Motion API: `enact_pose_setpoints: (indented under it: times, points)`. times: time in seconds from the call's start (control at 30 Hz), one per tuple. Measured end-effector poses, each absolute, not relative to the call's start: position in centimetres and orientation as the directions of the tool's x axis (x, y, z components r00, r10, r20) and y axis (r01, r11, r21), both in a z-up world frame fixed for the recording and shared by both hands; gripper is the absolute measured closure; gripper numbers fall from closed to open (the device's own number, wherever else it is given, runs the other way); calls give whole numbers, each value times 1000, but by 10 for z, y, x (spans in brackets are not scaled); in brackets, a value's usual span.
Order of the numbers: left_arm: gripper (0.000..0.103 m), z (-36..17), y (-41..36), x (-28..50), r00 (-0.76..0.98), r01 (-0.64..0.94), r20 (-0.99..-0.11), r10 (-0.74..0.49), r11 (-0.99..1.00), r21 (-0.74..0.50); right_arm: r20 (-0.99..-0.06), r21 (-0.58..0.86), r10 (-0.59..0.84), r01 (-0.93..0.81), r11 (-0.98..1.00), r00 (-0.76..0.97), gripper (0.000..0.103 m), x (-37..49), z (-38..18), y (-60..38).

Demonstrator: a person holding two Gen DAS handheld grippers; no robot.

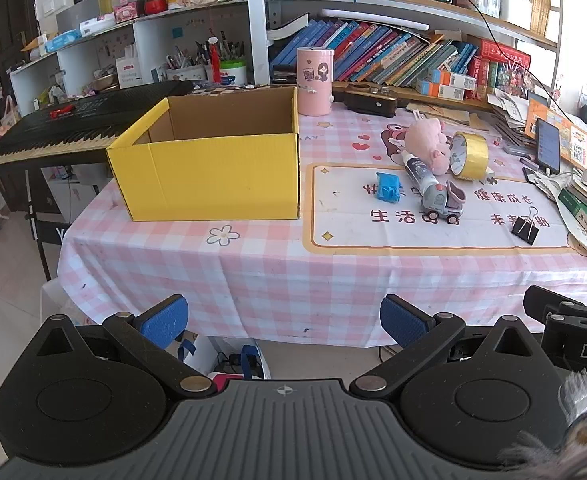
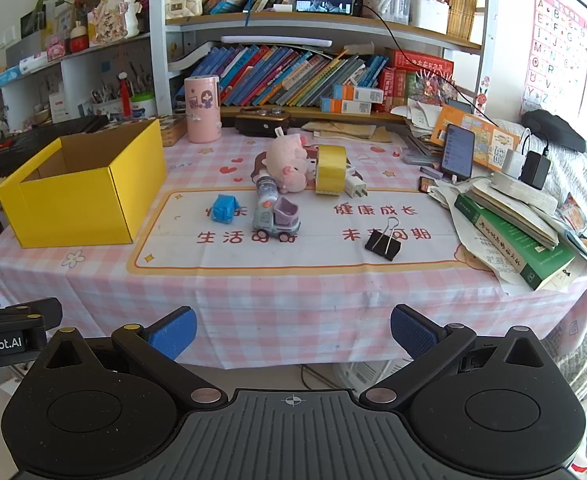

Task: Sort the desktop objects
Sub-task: 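Move both tools toward the objects on the tablecloth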

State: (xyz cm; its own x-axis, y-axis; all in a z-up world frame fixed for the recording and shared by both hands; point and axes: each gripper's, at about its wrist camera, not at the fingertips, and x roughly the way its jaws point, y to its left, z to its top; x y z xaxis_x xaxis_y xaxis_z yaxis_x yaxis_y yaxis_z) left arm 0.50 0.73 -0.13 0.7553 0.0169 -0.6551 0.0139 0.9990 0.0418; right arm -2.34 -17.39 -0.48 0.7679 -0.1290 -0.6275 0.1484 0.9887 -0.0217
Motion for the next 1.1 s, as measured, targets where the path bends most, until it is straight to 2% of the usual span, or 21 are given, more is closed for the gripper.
enact_pose_setpoints:
  times: [1.1]
  points:
    - [0, -5, 8, 10, 746, 25, -665, 13, 999, 47, -630, -20, -157, 186, 982, 760, 0, -21, -5, -178]
